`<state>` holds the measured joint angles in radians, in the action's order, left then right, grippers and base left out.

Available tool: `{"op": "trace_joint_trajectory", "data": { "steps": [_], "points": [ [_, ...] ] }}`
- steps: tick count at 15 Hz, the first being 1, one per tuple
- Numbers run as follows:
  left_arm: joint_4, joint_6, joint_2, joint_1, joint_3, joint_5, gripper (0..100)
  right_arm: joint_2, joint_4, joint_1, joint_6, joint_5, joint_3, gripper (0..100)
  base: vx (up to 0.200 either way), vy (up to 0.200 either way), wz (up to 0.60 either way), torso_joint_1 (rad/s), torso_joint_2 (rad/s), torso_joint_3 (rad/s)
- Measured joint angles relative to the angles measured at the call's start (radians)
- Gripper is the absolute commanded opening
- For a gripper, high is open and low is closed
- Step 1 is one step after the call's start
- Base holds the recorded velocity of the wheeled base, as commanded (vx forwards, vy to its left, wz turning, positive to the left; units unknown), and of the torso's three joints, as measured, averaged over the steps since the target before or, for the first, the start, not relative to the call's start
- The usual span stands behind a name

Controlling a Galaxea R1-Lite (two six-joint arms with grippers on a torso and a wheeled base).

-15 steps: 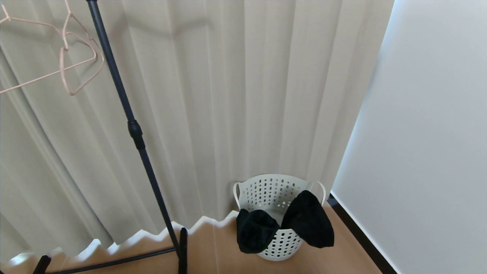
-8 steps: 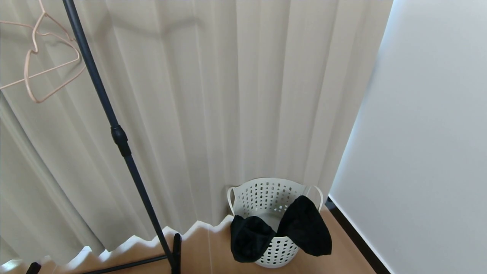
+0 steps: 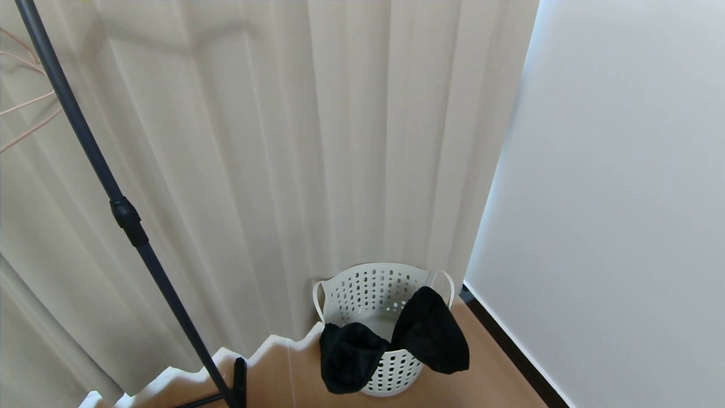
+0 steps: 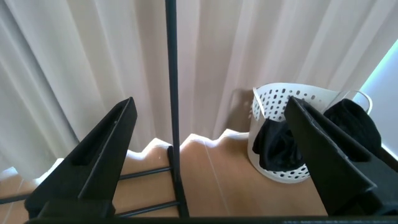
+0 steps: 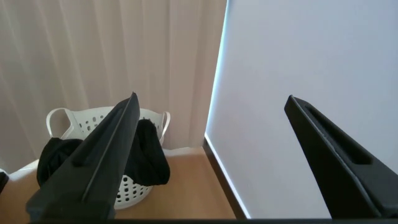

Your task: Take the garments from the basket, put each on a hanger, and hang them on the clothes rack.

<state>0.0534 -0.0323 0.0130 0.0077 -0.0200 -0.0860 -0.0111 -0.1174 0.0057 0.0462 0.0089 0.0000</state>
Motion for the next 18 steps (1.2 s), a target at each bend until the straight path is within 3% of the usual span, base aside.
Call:
{"op": "trace_joint_trajectory", "data": {
  "steps": [18],
  "points": [
    [0.0,-0.004,0.0,-0.001,-0.001,0.0,100,0.0,-0.001,0.0,-0.016,-0.003,0.0,100,0.0,0.0,0.0,0.003,0.0,-0.195]
  ]
}}
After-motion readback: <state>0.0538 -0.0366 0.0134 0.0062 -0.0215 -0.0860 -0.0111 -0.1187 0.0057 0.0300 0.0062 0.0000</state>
